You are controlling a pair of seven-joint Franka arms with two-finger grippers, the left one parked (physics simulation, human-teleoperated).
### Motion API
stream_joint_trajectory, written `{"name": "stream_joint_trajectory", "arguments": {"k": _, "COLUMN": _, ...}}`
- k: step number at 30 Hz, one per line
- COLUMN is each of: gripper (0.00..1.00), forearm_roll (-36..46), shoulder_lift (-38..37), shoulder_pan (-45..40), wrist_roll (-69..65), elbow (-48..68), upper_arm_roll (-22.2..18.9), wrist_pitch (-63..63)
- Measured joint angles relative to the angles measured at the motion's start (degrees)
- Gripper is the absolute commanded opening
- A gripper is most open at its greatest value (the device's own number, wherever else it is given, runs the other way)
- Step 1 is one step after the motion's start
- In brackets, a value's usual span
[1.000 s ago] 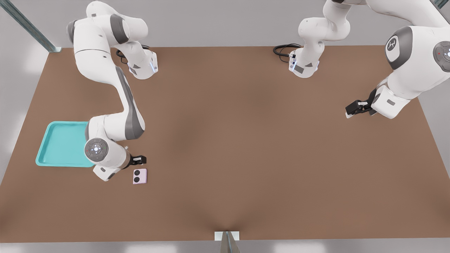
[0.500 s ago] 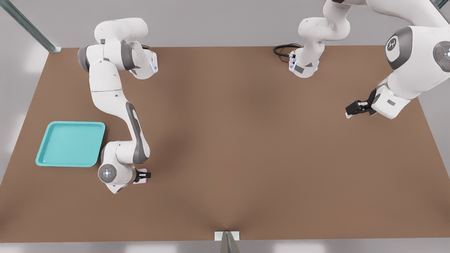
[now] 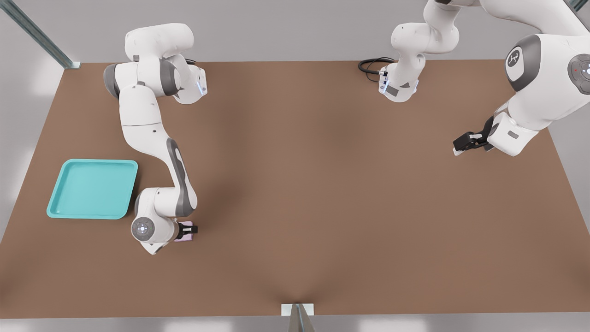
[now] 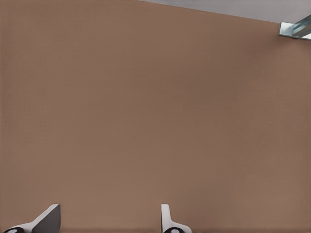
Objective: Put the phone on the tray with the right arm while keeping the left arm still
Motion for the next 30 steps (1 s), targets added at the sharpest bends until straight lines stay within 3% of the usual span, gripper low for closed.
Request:
{"name": "stream_joint_trajectory", "arguments": {"k": 3, "gripper": 0.99, "forearm_roll": 0.00, "shoulder_lift": 0.00, "shoulder_pan": 0.00, "wrist_roll": -0.43, "elbow": -0.15, "upper_arm_roll": 0.13, "wrist_pitch": 0.13}}
{"name": "stream_joint_trajectory", "arguments": {"k": 5, "gripper": 0.90, "forearm_roll": 0.00, "shoulder_lift": 0.00, "shoulder_pan": 0.02, "wrist_roll": -0.66, "elbow": -0.46, "upper_arm_roll": 0.22, "wrist_pitch": 0.23}}
{"name": "stream_joint_trajectory", "arguments": {"k": 8, "gripper": 0.89, "forearm_roll": 0.00, "shoulder_lift": 0.00, "shoulder_pan": 0.02, "wrist_roll": -0.96, "elbow": -0.85, "upper_arm_roll": 0.31, "wrist_pitch": 0.37}}
{"name": "stream_joint_trajectory", "arguments": {"k": 11, "gripper": 0.75, "forearm_roll": 0.09, "shoulder_lift": 0.00, "shoulder_pan": 0.08, "wrist_roll": -1.28, "elbow": -0.94, "upper_arm_roll": 0.33, "wrist_pitch": 0.46}}
{"name": "stream_joint_trajectory", "arguments": {"k": 14, "gripper": 0.69, "forearm_roll": 0.28, "shoulder_lift": -0.17, "shoulder_pan": 0.20, "wrist_roll": -1.65, "elbow": -1.07, "upper_arm_roll": 0.30, "wrist_pitch": 0.55}}
{"name": "stream_joint_trajectory", "arguments": {"k": 21, "gripper": 0.69, "forearm_roll": 0.12, "shoulder_lift": -5.67, "shoulder_pan": -3.31, "wrist_roll": -2.73, "elbow": -4.12, "upper_arm_roll": 0.64, "wrist_pitch": 0.18}}
{"name": "stream_joint_trajectory", "arguments": {"k": 26, "gripper": 0.70, "forearm_roll": -1.10, "shoulder_lift": -13.90, "shoulder_pan": -14.37, "wrist_roll": -5.33, "elbow": -14.34, "upper_arm_roll": 4.29, "wrist_pitch": 2.44}}
{"name": "stream_joint_trajectory", "arguments": {"k": 30, "gripper": 0.71, "forearm_roll": -2.89, "shoulder_lift": -18.08, "shoulder_pan": -22.42, "wrist_roll": -9.43, "elbow": -17.95, "upper_arm_roll": 4.56, "wrist_pitch": 4.31}}
